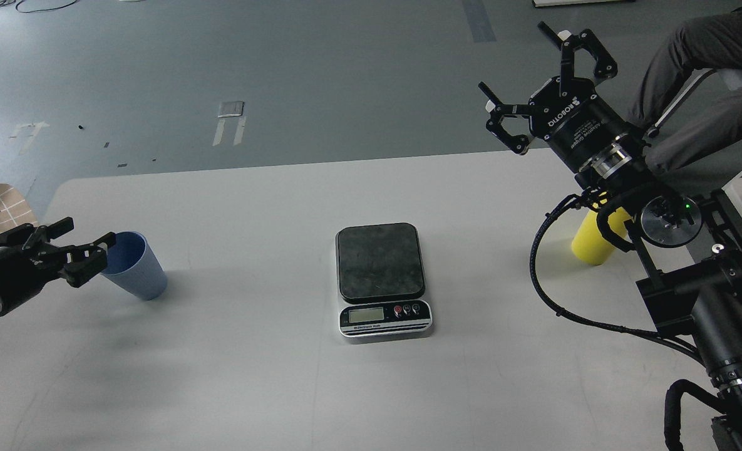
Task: Pour seasoning into cup on scale with both arms
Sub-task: 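Hold the blue cup with the left gripper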
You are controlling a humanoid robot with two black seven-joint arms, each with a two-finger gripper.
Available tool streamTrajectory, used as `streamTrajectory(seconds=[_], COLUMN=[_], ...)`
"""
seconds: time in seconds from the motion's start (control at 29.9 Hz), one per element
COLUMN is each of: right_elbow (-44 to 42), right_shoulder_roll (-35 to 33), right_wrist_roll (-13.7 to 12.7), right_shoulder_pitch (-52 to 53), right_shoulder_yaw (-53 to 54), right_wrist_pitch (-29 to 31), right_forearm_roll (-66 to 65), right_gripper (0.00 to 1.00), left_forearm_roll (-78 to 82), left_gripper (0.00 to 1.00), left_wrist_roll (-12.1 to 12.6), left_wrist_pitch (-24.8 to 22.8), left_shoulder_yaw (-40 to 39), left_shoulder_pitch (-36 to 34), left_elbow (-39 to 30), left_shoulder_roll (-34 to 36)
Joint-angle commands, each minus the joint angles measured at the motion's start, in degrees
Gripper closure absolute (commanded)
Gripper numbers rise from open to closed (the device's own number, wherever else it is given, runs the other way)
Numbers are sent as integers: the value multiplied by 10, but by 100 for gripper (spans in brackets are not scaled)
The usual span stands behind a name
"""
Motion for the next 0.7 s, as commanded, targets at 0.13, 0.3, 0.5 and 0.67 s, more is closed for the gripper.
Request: streamTrajectory(seconds=[0.13, 0.3, 0.5, 0.67], right_elbow=[0, 0, -1, -2], right_shoulder_roll=[0, 0, 0, 0], right_wrist_roll=[0, 0, 0, 0], right_shoulder_pitch=[0, 0, 1, 2], right_shoulder_yaw=[0, 0, 1, 1], right_wrist_pitch=[0, 0, 0, 0], right_forearm_roll=[0, 0, 0, 0], right_gripper=[0, 0, 0, 0], left_forearm_roll=[0, 0, -7, -23], left_gripper=[24, 36, 48, 48], left_wrist_roll=[0, 0, 0, 0], left_wrist_pitch=[-15, -25, -38, -45], left_shoulder_yaw=[0, -1, -1, -1], left_shoulder_pitch=[1, 3, 3, 3], left_elbow=[0, 0, -1, -1], left_shoulder_roll=[-2, -2, -1, 0])
